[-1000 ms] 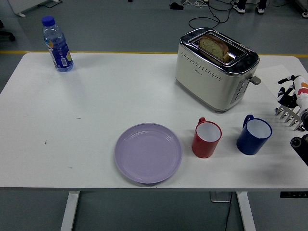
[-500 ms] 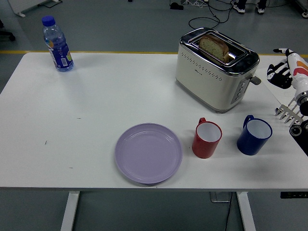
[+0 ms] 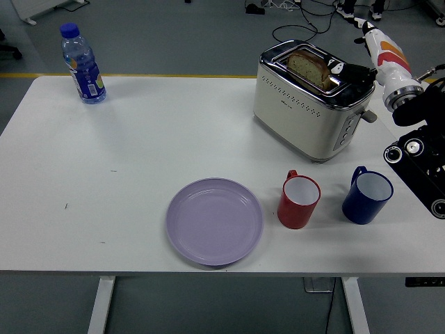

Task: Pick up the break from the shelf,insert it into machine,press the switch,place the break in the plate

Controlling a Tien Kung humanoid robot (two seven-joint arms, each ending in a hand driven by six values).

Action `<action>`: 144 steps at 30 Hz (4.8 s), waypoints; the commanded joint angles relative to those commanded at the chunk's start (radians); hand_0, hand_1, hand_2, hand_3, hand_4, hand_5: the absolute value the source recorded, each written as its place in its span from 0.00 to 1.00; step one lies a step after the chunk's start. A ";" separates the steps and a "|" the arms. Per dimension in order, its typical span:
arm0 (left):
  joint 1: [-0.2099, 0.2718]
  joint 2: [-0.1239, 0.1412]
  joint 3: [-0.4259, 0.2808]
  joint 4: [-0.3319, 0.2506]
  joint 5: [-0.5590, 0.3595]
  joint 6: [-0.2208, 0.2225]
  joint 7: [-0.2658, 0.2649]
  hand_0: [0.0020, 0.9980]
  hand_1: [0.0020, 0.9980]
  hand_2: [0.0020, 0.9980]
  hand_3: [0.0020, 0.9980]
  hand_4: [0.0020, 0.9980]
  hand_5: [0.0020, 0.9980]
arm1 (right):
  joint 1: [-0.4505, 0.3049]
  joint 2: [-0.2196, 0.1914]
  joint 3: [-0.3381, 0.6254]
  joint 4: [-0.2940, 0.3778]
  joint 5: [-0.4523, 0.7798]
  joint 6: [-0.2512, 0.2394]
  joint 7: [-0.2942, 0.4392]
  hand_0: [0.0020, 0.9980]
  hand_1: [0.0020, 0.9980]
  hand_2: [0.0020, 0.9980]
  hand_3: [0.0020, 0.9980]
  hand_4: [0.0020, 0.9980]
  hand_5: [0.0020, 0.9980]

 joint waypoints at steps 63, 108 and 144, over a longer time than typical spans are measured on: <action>-0.029 0.020 0.026 0.000 -0.028 0.030 -0.010 0.64 0.51 0.48 0.49 0.29 0.87 | 0.425 0.281 -0.378 -0.655 -0.036 0.263 -0.185 0.28 0.34 0.42 0.54 0.58 0.15; -0.014 0.015 0.011 0.000 -0.013 0.028 -0.006 0.63 0.51 0.47 0.49 0.29 0.86 | 0.264 0.096 -0.061 -0.050 -0.037 0.006 -0.165 0.16 0.26 0.35 0.48 0.46 0.02; -0.020 0.004 0.005 0.000 -0.010 0.024 -0.010 0.63 0.51 0.48 0.49 0.29 0.87 | -0.096 0.018 -0.381 0.372 0.489 0.124 -0.218 0.10 0.17 0.32 0.46 0.44 0.00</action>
